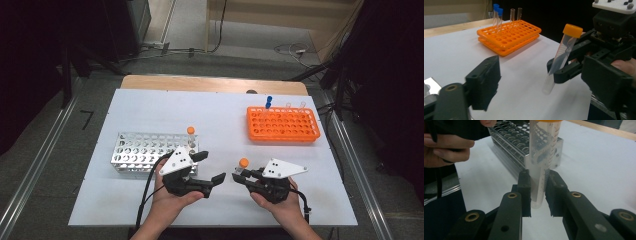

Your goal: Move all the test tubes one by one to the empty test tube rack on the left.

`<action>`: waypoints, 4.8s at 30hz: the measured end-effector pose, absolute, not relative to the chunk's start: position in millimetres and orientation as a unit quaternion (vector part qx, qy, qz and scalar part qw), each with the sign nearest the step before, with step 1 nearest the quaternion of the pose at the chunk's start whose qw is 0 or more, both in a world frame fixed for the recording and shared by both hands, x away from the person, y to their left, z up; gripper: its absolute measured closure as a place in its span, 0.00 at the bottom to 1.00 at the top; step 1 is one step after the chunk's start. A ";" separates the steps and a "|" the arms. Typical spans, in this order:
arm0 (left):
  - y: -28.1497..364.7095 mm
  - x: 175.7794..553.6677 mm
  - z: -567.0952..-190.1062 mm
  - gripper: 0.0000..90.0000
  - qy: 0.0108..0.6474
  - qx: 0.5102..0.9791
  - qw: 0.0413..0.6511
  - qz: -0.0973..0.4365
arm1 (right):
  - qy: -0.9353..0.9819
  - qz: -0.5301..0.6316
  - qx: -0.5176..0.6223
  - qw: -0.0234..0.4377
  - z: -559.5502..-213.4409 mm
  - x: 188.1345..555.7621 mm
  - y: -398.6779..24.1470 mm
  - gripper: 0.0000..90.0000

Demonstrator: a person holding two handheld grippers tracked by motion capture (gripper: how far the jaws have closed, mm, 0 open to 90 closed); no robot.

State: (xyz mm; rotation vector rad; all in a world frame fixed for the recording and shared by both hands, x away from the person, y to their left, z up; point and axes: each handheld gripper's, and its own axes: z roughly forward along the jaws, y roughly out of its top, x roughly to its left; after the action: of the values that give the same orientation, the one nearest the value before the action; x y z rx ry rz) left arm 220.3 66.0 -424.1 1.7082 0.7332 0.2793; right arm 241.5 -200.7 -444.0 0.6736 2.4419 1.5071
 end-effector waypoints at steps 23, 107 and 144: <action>38.5 216.5 -429.0 0.82 0.254 0.772 0.572 0.114 | 0.847 0.490 0.193 0.075 -446.3 230.6 -177.1 0.81; 137.8 312.4 -421.5 0.83 0.430 0.675 0.548 0.243 | 0.760 0.522 0.357 0.150 -456.4 285.0 -329.3 0.00; 141.7 282.2 -424.9 0.20 0.442 0.680 0.544 0.218 | 0.757 0.516 0.368 0.158 -460.5 291.2 -330.2 0.00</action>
State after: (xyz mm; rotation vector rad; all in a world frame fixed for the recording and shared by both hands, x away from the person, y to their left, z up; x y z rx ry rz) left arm 282.2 141.7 -424.9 1.6132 1.0481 0.5179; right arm 291.2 -330.2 -460.5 1.0527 2.1663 1.4758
